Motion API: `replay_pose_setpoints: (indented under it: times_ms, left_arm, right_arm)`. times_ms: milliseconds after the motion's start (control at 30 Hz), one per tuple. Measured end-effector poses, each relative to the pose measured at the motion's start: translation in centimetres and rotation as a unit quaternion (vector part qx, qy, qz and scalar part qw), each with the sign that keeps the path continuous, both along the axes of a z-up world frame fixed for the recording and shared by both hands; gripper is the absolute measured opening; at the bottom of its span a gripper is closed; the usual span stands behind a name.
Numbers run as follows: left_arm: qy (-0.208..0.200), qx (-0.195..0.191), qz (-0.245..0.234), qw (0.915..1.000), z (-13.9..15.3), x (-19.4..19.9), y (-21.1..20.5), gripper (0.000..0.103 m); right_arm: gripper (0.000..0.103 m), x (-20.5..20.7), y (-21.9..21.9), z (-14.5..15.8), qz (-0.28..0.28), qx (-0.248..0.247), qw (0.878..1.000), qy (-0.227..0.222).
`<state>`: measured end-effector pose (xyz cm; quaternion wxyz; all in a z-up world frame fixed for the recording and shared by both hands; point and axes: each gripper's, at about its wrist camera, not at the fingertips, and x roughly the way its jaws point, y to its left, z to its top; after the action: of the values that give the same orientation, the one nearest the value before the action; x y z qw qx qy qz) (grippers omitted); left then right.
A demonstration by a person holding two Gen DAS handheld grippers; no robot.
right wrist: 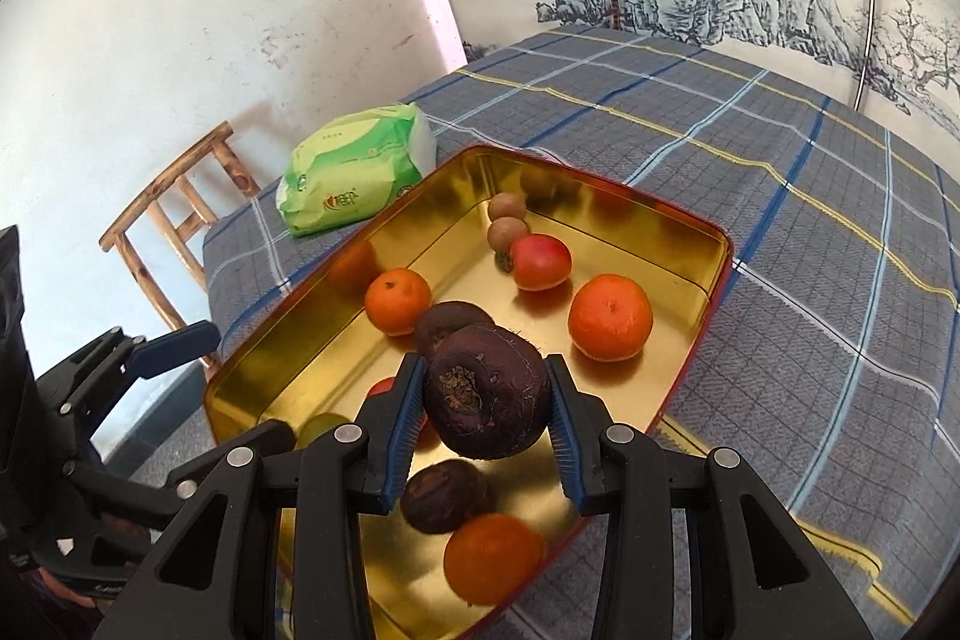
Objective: Organize fruits
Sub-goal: 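Carry the dark brown fruit into the gold tin and open the right tool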
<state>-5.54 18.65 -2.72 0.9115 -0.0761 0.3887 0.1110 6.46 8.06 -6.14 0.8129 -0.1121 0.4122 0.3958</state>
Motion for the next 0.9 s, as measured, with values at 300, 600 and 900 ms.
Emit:
replay_pose_setpoints:
  times_ms: [300,600,900]
  left_arm:
    - [0.002,-0.002,0.003,1.0000,-0.8,0.2,0.6,0.087]
    - [0.008,0.015,0.003,0.9999,-1.3,0.4,0.5,0.090]
    - [0.007,0.019,0.005,0.9998,-1.3,0.4,0.4,0.090]
  right_arm:
    - [0.041,0.9,0.9,-1.2,-0.003,-0.019,1.000,0.008]
    - [0.041,1.8,1.2,-1.5,-0.011,-0.024,1.000,0.015]
    - [0.042,2.3,1.6,-1.7,-0.014,-0.021,1.000,0.018]
